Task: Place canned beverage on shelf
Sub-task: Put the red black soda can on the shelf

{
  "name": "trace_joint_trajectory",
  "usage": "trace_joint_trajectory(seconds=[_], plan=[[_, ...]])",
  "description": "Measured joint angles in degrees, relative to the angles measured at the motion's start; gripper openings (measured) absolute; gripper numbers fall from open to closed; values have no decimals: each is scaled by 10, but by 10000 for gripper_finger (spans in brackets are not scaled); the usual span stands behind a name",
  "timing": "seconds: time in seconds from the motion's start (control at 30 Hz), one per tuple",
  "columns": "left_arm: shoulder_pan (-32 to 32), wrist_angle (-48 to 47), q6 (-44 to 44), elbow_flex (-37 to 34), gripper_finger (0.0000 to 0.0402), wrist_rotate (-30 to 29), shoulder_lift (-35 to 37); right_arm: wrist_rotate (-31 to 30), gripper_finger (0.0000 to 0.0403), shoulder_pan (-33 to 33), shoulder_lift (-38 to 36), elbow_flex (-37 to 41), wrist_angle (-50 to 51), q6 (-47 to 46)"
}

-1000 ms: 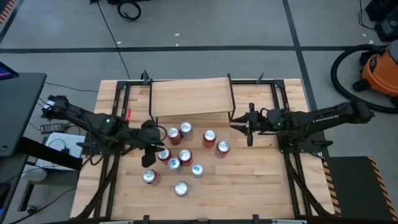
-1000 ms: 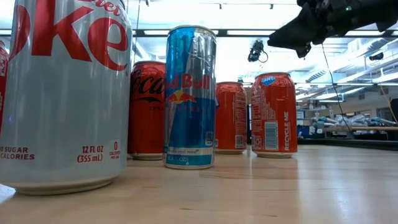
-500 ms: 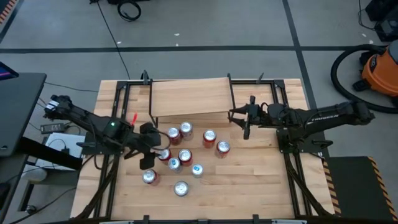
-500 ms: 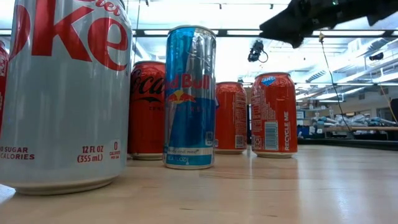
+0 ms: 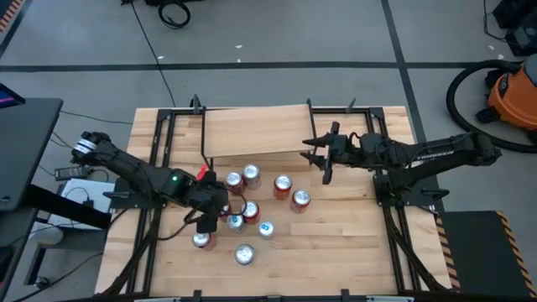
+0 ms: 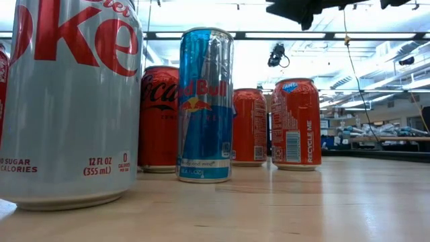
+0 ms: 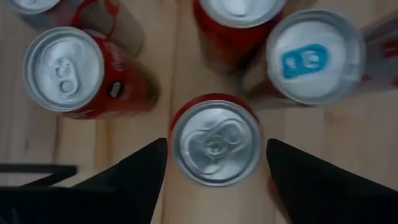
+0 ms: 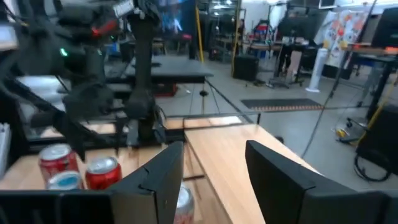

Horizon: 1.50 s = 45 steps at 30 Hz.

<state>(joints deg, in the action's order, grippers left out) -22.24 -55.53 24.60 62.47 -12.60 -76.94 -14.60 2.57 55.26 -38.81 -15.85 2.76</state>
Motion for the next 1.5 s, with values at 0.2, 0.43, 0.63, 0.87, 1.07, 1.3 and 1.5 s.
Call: trace_joint_trajectory(seconds=[0.2,0.43,0.63,0.87,1.07,1.3,1.5], plan=[[-5,-21,-6,25,287,-2,-11,-10,185,28,5,7,6,-1],[5,-34,7,25,297,-1,-11,-21,185,30,22,7,1,7],[14,-32,13,25,353,2,-11,-23,185,25,24,7,-10,13],[14,-30,-2,24,397,13,-11,-24,185,20,24,-10,-40,23],[14,-32,-3,20,397,18,-25,-22,185,9,36,-23,-48,15],[22,-25,-29,15,396,10,-52,-21,185,9,58,-23,-49,14],[25,-22,-32,15,396,9,-75,-22,185,7,68,-23,-58,15]])
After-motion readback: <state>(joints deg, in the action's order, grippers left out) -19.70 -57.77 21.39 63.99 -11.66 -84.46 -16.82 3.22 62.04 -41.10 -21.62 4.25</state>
